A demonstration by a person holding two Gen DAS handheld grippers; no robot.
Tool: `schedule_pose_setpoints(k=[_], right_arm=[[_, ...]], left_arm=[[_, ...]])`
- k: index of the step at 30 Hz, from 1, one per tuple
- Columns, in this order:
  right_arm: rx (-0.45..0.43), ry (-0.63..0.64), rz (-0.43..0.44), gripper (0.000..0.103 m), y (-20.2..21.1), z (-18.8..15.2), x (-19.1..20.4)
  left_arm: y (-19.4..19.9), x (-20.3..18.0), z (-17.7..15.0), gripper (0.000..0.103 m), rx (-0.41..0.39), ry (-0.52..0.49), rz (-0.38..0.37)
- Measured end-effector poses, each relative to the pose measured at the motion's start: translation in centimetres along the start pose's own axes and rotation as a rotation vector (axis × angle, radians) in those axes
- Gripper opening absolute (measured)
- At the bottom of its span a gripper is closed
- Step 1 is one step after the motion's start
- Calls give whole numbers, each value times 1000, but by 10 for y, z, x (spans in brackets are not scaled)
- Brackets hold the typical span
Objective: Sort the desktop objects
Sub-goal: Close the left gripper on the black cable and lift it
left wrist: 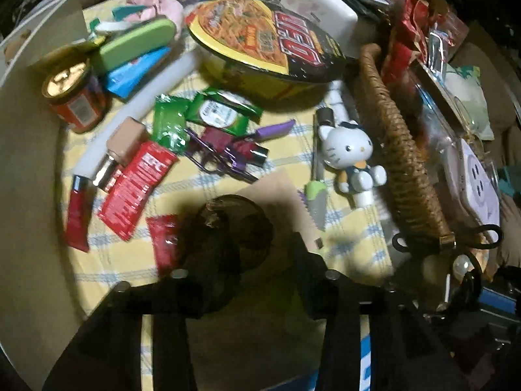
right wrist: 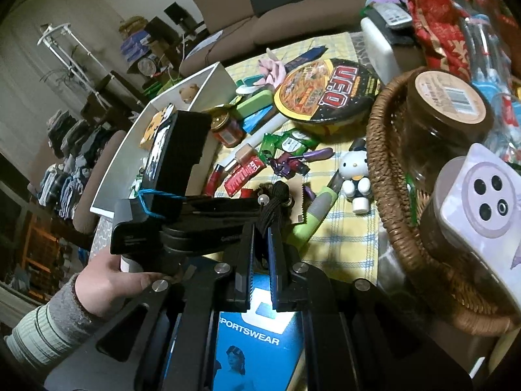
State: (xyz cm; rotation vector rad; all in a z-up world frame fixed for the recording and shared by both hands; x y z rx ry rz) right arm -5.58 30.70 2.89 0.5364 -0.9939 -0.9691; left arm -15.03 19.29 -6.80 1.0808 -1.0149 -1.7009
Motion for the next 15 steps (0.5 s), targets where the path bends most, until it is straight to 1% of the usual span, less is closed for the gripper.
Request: schedule_pose_setpoints(k=[1,2,3,6,8,11,12,15], right_arm=[[2,2,2,8,-2,0,1],[4,3,4,8,-3,0,1],[5,3,6,8,-4,-1,2],[4,-1,9,8,-6,-1,2],[3,-6,8,8,-6,0,3],[2,-1,2,8,-3,1,7],[1,3,0,8,-1,2,10],[-4,10,8,8,5,6,18]], left_arm=[[1,3,0,14,-3,0,7],[0,7,0,2,2,9,-3],[0,11,-1,3,2,23,-25],[3,19,-2,3,4,44,-55],[9,24,-3,3,-14,65,-74],[32,35,-1,2,-52,118,-152],[38,37,-1,2,-61,126,-166],[74,45,-1,2,-103,145,-234]])
Point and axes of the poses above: each gripper's, at about its wrist camera, not at the fingertips, and y roughly against the way its jaws point, x to its left, z to its top, the point moved 4 cm from there along -y, roughly the way its jaws point, and after that the axes turned 1 degree about x, right-handed, at the moved point
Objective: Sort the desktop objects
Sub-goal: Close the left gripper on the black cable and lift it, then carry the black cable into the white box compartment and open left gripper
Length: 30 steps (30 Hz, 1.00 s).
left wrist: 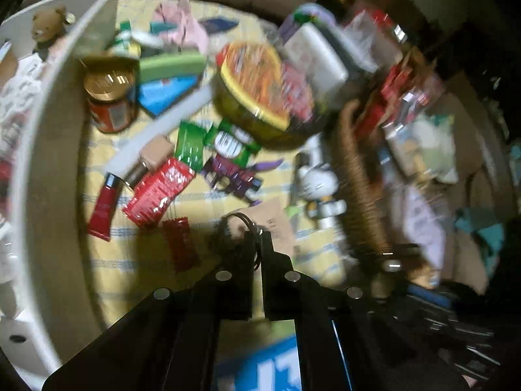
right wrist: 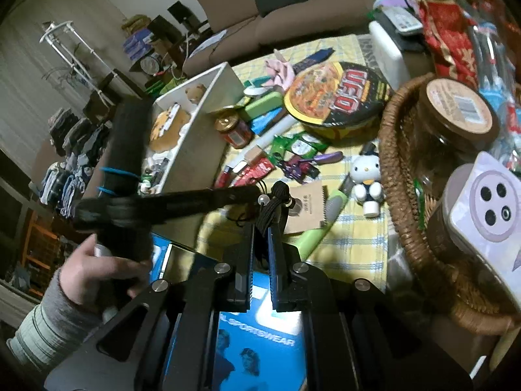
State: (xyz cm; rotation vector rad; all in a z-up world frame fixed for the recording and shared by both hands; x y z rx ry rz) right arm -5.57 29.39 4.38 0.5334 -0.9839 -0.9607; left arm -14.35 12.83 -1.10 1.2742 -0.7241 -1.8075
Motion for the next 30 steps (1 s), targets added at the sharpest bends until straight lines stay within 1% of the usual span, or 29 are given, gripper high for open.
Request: schedule_pose_setpoints(k=[1,3,9,11,15,19,24,26,30], right_arm=[[-4,4,3,8,3,3,5],[-9,16,6,8,7,7,15],[-24,28,0,8,17,18,43],[-27,43,-3,8,21,21,56],[-36,88,-4,8,28,30,90],[-49,120,9,8,30,36,123],[-31,122,51,8,21,36,148],[-26,133,52,8,18,38,157],[-16,159,62,8,6,45,185]], left_arm=[[15,-2,1,2,-16,-4,-14],[40,-7,3,2,-48,-23,-15],[91,-9,2,2,-97,-28,-56],[108,-11,7,2,-110,-38,-60],[139,-12,10,2,-153,-58,-39],[164,0,8,2,-170,-71,-15],[182,17,-2,2,-172,-54,-43],[191,25,-5,2,-178,-50,-47],[220,46,-11,2,-214,-34,-49]])
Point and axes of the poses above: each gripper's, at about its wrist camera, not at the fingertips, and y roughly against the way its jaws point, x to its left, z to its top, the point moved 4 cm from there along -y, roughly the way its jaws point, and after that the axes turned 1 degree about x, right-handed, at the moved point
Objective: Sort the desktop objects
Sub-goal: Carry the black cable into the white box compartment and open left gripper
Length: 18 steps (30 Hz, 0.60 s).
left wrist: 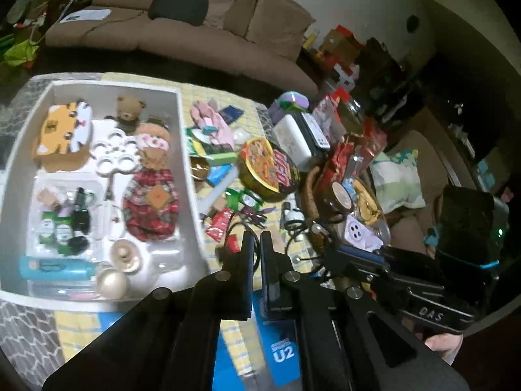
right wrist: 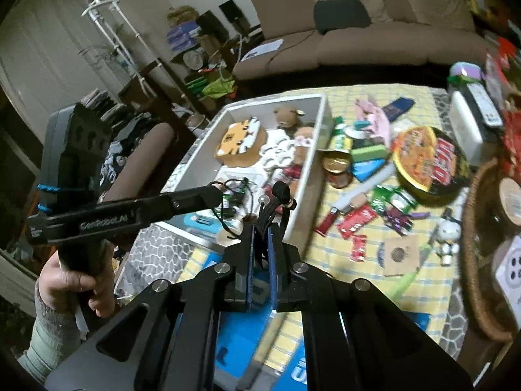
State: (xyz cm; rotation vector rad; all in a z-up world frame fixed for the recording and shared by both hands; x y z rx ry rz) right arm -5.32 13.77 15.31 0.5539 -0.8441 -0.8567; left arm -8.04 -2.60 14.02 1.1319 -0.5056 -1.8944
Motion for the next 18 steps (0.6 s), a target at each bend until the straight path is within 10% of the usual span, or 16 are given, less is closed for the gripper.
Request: schedule_pose_setpoints(k=[18], right_arm=[[177,63,108,8,-224,43,120]], left_arm=[[56,196,4,2,-23,163,116]])
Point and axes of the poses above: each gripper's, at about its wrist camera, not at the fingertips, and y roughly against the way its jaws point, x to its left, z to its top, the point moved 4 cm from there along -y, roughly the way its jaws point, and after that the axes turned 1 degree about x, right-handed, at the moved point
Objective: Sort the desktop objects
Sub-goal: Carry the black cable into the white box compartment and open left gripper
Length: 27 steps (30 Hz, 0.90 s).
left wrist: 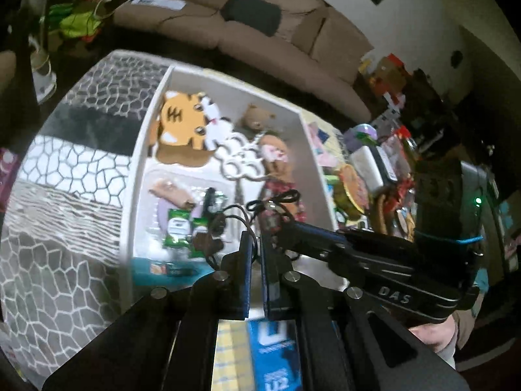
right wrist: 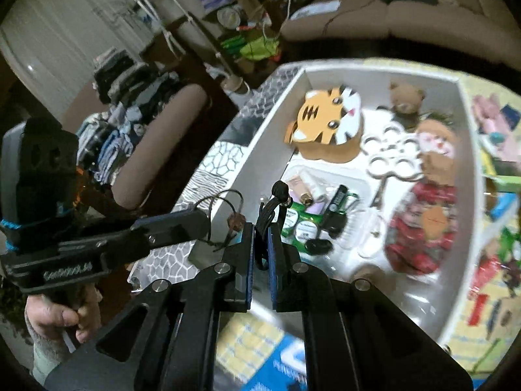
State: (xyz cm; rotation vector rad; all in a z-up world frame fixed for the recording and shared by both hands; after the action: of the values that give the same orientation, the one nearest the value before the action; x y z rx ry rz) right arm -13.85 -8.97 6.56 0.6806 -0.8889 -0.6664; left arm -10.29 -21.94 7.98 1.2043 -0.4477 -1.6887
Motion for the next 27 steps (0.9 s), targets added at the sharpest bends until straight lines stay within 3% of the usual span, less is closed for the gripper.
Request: schedule_pose_setpoints(k=[4,9,17,22,23,27], right_arm=[[39,-18,-34,8,-41,8,-15],[66,-48,-15,8,-68,13,-26],[91,-145,135,8,-103,20,-32],[143,-225,123,12,-126,16,-60],[141,-224,105,13,-126,16,-64],[114,-168,36,37,-108,19,-71]], left_arm=[[-29,27,2,2,35,30,-11],[-57,44,6,2,65,46,-25],[-55,62,11,3,51,53,-1],[-62,69,14,3,69,62,32],[-67,69,14,3,80,64,34],[-88,68,14,3,117,67,49]])
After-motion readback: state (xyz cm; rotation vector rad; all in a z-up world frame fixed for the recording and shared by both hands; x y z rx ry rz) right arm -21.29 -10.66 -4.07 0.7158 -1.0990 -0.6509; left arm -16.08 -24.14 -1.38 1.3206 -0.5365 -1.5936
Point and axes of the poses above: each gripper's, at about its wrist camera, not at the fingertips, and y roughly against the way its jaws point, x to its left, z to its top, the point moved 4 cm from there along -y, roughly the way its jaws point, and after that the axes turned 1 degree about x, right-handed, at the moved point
